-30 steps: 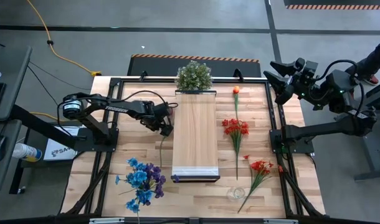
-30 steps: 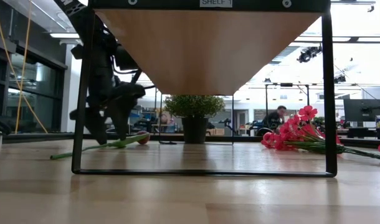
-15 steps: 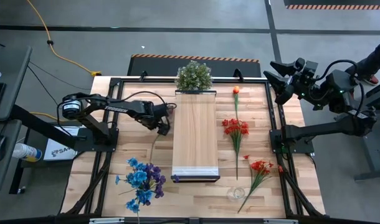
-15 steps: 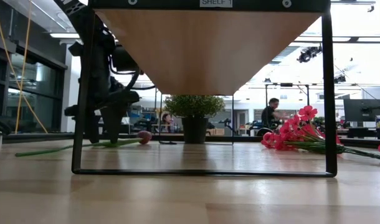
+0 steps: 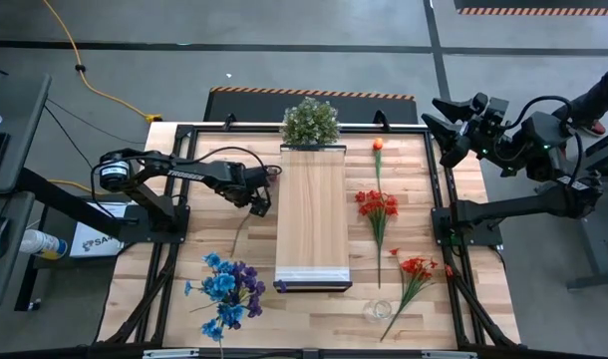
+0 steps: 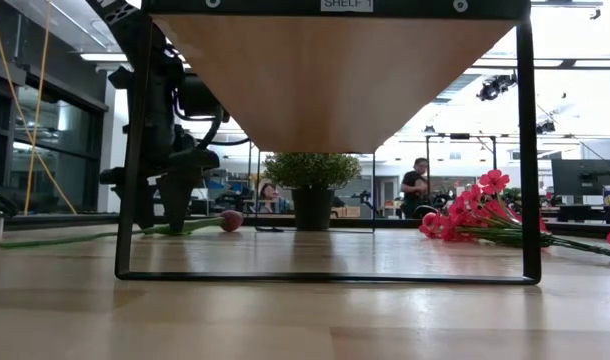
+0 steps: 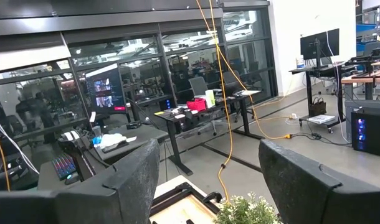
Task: Pick and place flowers into a vace then onto a shelf
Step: Put the red tulip into the left transparent vase
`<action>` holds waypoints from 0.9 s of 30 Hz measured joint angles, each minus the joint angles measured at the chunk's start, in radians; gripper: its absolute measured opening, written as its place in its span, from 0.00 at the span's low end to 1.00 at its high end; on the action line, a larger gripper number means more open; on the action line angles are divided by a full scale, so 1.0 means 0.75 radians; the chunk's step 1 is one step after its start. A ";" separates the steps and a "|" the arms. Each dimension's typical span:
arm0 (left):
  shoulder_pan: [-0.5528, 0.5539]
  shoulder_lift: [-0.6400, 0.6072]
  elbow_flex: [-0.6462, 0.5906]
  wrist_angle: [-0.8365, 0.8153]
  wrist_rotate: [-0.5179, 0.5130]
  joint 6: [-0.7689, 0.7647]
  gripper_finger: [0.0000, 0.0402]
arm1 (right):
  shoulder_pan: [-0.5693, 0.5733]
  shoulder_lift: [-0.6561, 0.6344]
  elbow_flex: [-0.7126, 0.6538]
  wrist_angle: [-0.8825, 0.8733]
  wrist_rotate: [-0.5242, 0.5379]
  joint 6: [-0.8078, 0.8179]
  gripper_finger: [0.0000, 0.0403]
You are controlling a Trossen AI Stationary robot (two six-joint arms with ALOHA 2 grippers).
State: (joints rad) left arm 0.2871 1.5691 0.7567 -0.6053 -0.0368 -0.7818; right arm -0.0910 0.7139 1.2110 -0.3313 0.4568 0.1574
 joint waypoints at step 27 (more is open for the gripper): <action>0.002 0.001 -0.003 -0.004 -0.036 0.022 0.51 | 0.000 0.000 0.000 0.000 0.000 0.001 0.65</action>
State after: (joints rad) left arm 0.2882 1.5696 0.7544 -0.6082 -0.0641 -0.7656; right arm -0.0913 0.7139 1.2110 -0.3313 0.4568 0.1581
